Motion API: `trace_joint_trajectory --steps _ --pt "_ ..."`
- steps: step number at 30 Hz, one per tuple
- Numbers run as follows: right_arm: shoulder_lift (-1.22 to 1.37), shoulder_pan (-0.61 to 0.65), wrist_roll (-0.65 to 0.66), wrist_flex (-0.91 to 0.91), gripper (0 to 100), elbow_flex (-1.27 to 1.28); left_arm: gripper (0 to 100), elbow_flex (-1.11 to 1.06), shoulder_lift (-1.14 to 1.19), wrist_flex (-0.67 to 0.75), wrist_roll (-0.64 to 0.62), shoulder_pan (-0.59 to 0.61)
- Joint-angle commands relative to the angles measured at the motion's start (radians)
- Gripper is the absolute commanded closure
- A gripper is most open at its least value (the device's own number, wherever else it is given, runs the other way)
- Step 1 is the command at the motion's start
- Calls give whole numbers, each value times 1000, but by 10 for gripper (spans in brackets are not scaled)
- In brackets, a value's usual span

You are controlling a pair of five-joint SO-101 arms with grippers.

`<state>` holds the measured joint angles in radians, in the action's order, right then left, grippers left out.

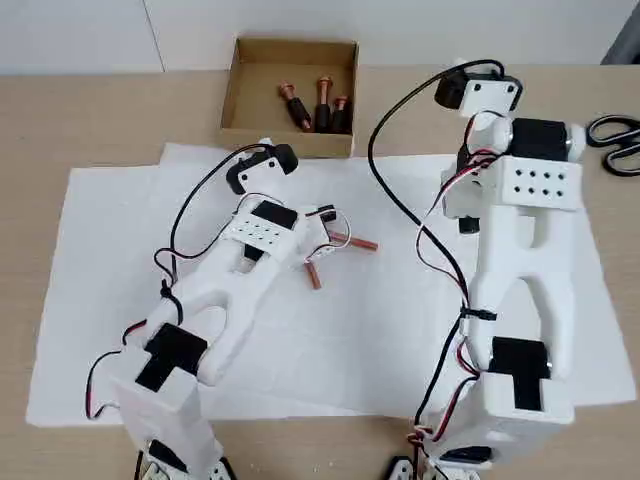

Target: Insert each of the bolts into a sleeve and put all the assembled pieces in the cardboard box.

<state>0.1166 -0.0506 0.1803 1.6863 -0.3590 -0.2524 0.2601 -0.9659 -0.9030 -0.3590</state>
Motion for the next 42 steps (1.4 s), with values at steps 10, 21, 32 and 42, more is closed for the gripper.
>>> trace_joint_trajectory --steps 10,21,32,42 --pt "-54 -7 -12 -1 995 2 994 30 -351 -307 508 184" --pt "-54 -5 -34 1 995 3 992 -222 -351 -176 908 334" --pt "-56 24 -46 4 995 3 904 -231 -351 -161 910 336" --pt "-56 22 -46 5 995 3 904 -225 -224 -112 907 338"
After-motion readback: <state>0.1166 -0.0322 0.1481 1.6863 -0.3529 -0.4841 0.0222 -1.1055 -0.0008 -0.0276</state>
